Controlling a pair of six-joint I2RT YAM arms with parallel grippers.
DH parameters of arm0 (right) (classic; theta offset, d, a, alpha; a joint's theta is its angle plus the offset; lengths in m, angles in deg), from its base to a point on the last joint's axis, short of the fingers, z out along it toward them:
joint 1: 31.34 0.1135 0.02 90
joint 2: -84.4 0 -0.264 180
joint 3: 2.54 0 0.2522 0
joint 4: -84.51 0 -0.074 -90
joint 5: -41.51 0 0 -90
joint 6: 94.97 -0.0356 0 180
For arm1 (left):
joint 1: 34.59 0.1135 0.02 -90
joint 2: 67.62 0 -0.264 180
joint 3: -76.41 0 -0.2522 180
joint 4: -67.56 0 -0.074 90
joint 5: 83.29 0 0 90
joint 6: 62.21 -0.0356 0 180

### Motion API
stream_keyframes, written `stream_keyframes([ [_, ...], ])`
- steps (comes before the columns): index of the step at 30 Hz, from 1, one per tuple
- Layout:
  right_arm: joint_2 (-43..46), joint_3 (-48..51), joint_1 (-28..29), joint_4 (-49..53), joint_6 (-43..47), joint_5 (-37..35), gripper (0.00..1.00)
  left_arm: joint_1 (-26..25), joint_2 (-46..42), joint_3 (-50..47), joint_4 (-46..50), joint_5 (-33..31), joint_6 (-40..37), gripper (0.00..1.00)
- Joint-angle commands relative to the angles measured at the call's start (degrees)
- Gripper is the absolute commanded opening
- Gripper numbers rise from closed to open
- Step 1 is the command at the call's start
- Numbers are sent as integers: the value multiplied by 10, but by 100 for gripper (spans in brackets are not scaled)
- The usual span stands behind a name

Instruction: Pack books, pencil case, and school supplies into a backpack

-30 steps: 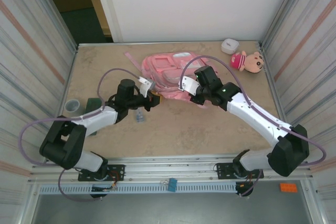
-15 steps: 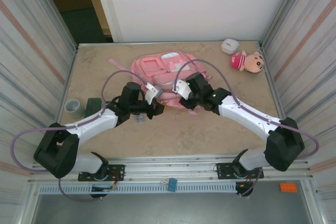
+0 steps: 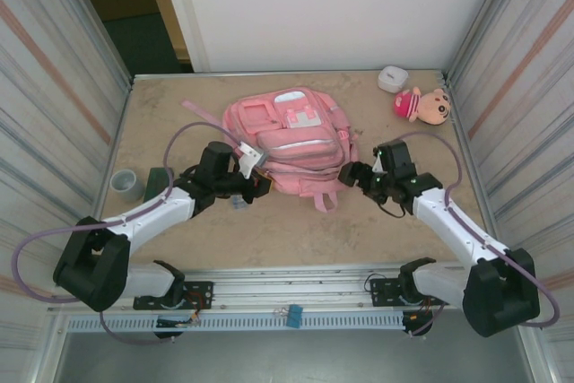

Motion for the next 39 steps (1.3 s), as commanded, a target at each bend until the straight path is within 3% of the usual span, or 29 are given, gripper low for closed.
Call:
stream_keyframes([
  [1, -21, 17, 1, -105, -132, 77, 83, 1, -9, 9, -29, 15, -11, 0],
  [5, -52, 33, 19, -178, -179, 93, 83, 0, -12, 4, -39, 15, -2, 0],
  [7, -65, 36, 29, -204, -190, 94, 78, -3, -12, 4, -43, 15, 0, 0],
  [10, -74, 42, 42, -235, -198, 85, 42, -8, -10, 7, -43, 17, 7, 0],
  [13, -62, 49, 58, -270, -226, 62, 24, -24, -7, 13, -36, 17, 10, 0],
  [16, -43, 41, 77, -273, -225, 28, 10, -55, -5, 25, -25, 14, 11, 11],
  [22, -32, 14, 102, -232, -182, 8, 4, -124, 12, 55, -56, 17, 45, 22],
  [27, -8, -8, 72, -156, -95, 57, 2, -148, 23, 79, -54, 11, 38, 41],
  [34, 2, -93, -23, 44, 124, 124, 0, -143, -42, 74, 29, -69, -155, 67],
  [39, -14, -126, -65, 78, 233, 209, 0, -84, -72, 2, -83, -85, -228, 77],
])
